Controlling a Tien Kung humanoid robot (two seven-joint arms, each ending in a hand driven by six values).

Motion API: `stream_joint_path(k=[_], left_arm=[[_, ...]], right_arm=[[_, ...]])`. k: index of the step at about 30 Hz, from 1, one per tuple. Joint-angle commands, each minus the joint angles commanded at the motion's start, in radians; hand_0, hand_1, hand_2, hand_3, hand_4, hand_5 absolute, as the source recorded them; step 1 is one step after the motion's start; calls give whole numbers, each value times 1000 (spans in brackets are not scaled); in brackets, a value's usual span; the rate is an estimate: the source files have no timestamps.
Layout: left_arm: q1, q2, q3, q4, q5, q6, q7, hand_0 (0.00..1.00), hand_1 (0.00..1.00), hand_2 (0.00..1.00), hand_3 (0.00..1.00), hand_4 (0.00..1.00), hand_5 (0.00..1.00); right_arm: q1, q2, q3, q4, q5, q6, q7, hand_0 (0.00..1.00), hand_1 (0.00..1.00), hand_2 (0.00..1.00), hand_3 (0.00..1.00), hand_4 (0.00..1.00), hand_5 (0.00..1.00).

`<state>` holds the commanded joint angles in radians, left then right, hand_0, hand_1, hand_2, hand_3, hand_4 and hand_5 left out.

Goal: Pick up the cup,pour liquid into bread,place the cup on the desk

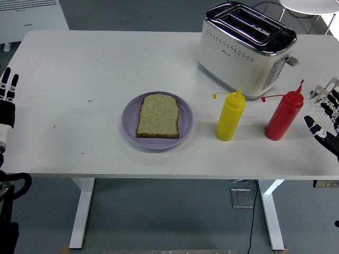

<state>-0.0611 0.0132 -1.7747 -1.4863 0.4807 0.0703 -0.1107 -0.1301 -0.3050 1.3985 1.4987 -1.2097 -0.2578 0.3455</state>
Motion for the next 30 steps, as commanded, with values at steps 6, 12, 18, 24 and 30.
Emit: stream_joint_path(k=[6, 12, 18, 24, 30], left_arm=[[0, -1, -2, 0, 0, 0, 0, 809, 751, 742, 733, 484, 998], [0, -3, -2, 0, 0, 0, 0, 809, 751, 742, 733, 484, 998], [0, -3, -4, 0, 0, 0, -1, 809, 752, 742, 733, 484, 998], [2, -4, -8, 0, 0, 1, -2, 809, 751, 742, 732, 483, 998], [2, -5, -7, 1, 0, 1, -1, 809, 750, 741, 732, 482, 998]], right_arm=[[17, 9, -35, -17, -4, -12, -2, 998, 927, 992, 998, 910, 330], [76, 24, -76, -69, 3, -33, -4, 998, 930, 995, 998, 911, 328], [126, 39, -110, -120, 12, -38, -4, 998, 930, 997, 998, 911, 316], [166, 51, -138, -152, 34, -44, -2, 998, 929, 998, 998, 913, 317], [199, 57, -156, -185, 54, -60, 5, 998, 929, 996, 998, 912, 315]])
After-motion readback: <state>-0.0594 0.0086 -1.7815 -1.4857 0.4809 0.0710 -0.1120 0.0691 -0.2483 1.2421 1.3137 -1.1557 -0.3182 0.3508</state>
